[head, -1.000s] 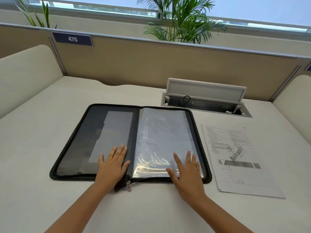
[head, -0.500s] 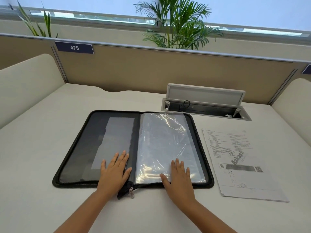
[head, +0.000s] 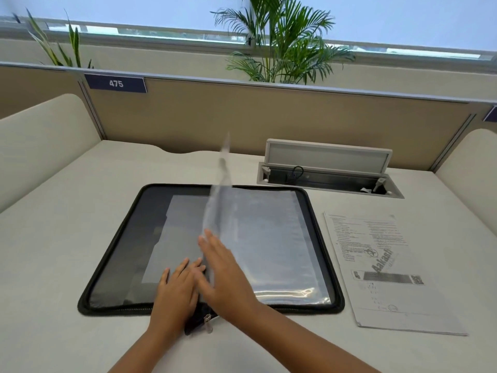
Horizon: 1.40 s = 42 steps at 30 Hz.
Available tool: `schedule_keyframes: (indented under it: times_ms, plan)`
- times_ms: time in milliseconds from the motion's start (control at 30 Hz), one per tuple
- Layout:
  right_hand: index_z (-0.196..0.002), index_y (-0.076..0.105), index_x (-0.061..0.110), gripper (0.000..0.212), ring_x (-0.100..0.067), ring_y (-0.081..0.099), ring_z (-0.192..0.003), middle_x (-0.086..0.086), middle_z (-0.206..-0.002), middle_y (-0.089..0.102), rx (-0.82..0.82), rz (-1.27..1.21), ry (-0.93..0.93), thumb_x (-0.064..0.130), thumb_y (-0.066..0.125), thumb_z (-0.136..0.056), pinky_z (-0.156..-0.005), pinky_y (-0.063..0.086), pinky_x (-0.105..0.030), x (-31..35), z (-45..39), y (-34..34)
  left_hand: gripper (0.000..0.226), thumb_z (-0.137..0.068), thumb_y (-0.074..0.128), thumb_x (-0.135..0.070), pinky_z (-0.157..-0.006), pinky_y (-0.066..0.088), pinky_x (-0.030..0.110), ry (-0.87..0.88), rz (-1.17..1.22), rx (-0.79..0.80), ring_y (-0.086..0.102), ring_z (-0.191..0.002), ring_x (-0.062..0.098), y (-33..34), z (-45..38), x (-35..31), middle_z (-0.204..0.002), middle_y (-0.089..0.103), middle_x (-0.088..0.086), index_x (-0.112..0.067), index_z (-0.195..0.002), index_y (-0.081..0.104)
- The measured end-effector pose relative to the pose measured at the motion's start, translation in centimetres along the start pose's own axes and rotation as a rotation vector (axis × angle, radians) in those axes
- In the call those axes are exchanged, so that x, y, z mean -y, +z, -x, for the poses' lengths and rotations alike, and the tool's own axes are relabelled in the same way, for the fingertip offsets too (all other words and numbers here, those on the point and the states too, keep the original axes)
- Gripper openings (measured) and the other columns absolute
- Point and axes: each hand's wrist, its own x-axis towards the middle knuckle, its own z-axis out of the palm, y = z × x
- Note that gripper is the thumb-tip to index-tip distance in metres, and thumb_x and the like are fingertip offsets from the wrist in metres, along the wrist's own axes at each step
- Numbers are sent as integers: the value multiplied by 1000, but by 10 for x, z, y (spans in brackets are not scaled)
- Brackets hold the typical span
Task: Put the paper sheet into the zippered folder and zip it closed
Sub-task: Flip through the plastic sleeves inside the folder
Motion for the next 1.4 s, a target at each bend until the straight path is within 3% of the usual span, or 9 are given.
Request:
schedule_keyframes:
  times_ms: [67, 167, 300, 400, 533, 867, 1033, 1167, 1400]
  plan:
    - [-145, 21, 26, 56, -1, 9, -142, 9, -156, 16, 48, -80, -78, 28, 45, -94, -119, 14, -32, 9, -5, 5, 34, -88, 43, -31, -104, 37, 44, 11, 50, -23, 50, -123, 24, -6, 2, -6, -128, 59, 6, -23, -120, 50]
    - [-141, 33, 29, 52, 5, 25, -136, 12, -149, 34, 80, -263, -143, 28, 50, -91, -114, 23, -21, 18, -6, 10, 17, -84, 34, -28, -54, 55, 37, 88, 286, -192, 67, -68, 31, -14, 15, -15, -73, 68, 19, -15, -86, 46]
    - [-134, 42, 33, 43, 5, 39, -128, 21, -134, 46, -55, -378, -68, 33, 49, -91, -109, 33, -24, 7, -3, 4, 54, -94, 32, -46, -50, 36, 19, 433, 221, -199, 57, -52, 18, -7, 19, -2, -58, 64, 2, -11, -69, 66]
    - [-138, 35, 33, 46, 1, 27, -136, 15, -147, 34, -69, -100, 43, 36, 46, -93, -114, 27, -27, -24, 9, -9, 59, -89, 33, -60, -53, 36, 14, 348, 283, -243, 55, -54, 8, -6, 17, 6, -55, 65, -7, -20, -63, 67]
    - [-146, 16, 27, 62, -16, -11, -144, 0, -158, -9, 111, 275, 326, 50, 37, -94, -116, 3, -32, -79, 47, -24, 76, -87, 28, -65, -46, 34, 20, 205, 352, -398, 47, -47, 16, -4, 21, 8, -33, 49, 1, -12, -38, 53]
    - [-145, -1, 40, 67, -30, -24, -140, -17, -153, -22, 57, 617, 573, 67, 16, -86, -114, -12, -37, -109, 106, -51, 39, -96, 32, -38, -53, 32, 20, 595, 357, -323, 39, -55, 8, -16, 35, -15, -54, 49, -2, -21, -65, 49]
    - [-145, -9, 32, 72, -29, -22, -141, -20, -154, -17, 69, 618, 614, 67, 15, -87, -111, -16, -35, -107, 102, -44, 32, -94, 32, -45, -45, 39, 12, 358, 512, -341, 46, -45, 1, -31, 21, -44, -62, 51, -18, -22, -91, 53]
    - [-146, -8, 26, 75, -26, -22, -142, -16, -155, -16, 59, 614, 594, 66, 16, -88, -110, -18, -33, -106, 100, -43, 17, -93, 44, -36, -36, 47, 23, 32, 726, -316, 59, -43, 8, -20, 24, -54, -84, 61, -10, -26, -105, 51]
    - [-147, -5, 15, 79, -14, -19, -142, 1, -158, -10, 4, 448, 537, 64, 14, -89, -112, -17, -29, -87, 88, -34, 24, -88, 57, -17, -37, 45, 13, 11, 617, -222, 61, -56, 6, -18, 27, -55, -79, 60, -7, -37, -100, 52]
